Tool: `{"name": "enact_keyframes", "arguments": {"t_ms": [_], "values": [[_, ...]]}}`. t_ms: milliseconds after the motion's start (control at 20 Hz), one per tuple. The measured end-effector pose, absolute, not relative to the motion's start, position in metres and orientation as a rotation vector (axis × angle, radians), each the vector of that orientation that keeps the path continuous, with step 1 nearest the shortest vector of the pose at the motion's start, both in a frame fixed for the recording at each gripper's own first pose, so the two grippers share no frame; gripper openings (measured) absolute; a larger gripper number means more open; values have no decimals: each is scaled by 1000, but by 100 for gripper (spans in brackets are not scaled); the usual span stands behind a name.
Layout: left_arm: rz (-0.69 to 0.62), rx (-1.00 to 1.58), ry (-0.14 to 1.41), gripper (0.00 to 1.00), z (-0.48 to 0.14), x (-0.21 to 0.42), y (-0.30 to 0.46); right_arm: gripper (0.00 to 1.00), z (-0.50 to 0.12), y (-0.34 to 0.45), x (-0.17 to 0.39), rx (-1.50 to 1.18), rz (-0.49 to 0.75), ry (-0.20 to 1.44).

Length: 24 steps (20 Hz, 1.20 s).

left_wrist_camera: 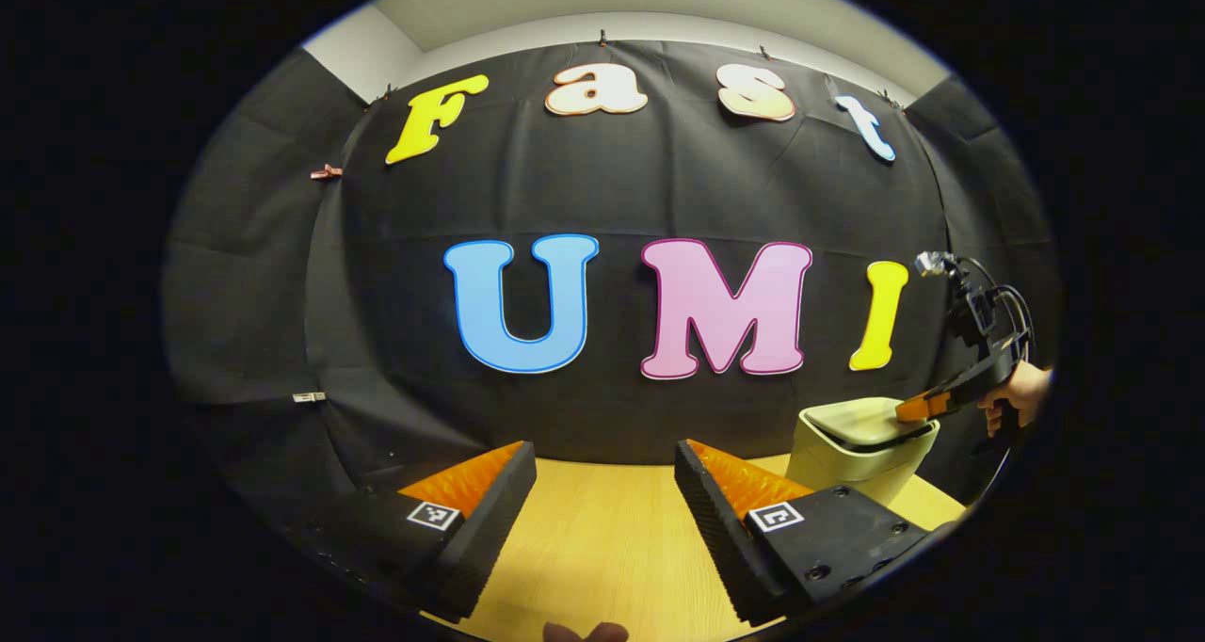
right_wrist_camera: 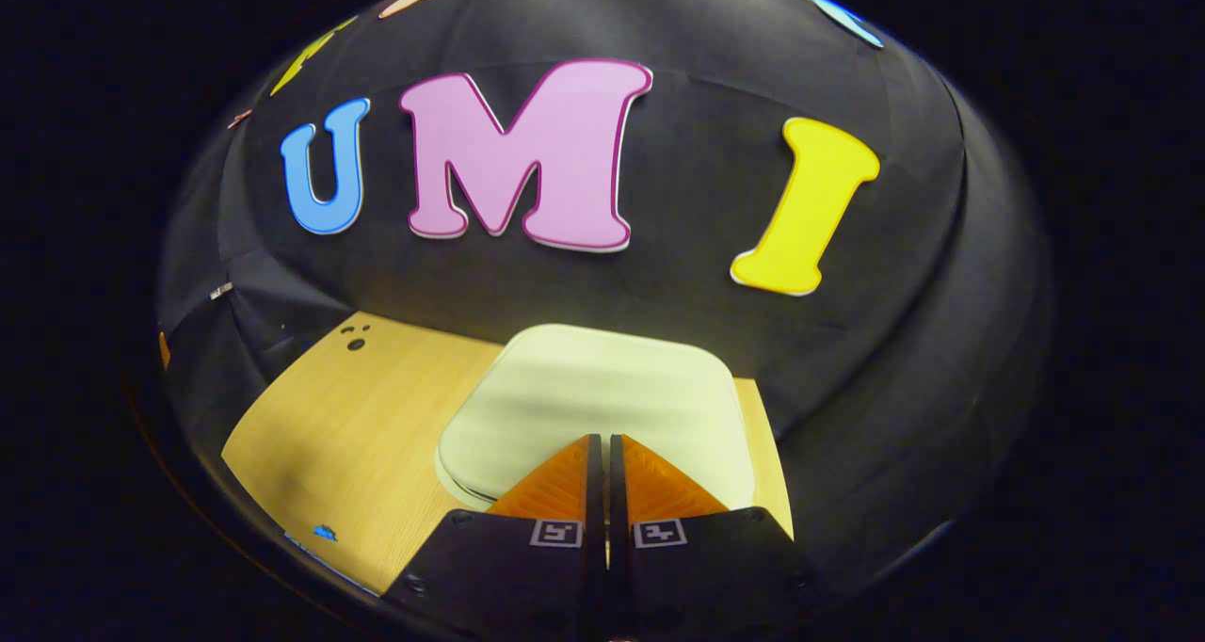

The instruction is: Press the lid of the desktop garbage bin to open it, pick up the crumpled paper on the desktop and throw it into the bin, then pick up the pop can on the desktop and drop it into the bin, and finally close the garbage bin lid.

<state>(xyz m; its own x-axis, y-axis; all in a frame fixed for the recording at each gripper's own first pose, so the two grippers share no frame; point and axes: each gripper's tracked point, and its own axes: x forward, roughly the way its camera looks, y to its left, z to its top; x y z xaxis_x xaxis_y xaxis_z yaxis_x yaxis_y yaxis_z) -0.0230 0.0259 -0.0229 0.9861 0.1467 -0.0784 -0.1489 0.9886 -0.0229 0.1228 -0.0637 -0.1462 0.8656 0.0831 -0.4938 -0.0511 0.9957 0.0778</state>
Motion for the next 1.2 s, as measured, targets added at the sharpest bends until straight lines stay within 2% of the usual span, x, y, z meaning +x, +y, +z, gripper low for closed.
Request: {"name": "enact_keyframes", "arguments": {"t_ms": [300, 500, 600, 750, 950, 1200], "values": [[158, -15, 58, 95, -17, -28, 22, 5, -60, -75, 126, 136, 26, 252], [162, -12, 44, 95, -14, -29, 19, 5, -23, -67, 114, 168, 74, 127], [163, -13, 49, 96, -18, -30, 19, 14, -7, -60, 104, 178, 99, 74], [161, -21, 55, 95, -23, -30, 16, 49, 10, -49, 89, 151, 132, 14], [169, -17, 59, 96, -25, -29, 18, 63, 34, -35, 64, 86, 160, -82], [172, -2, 57, 95, -27, -26, 21, 66, 44, -4, 28, 15, 232, -137]]}}
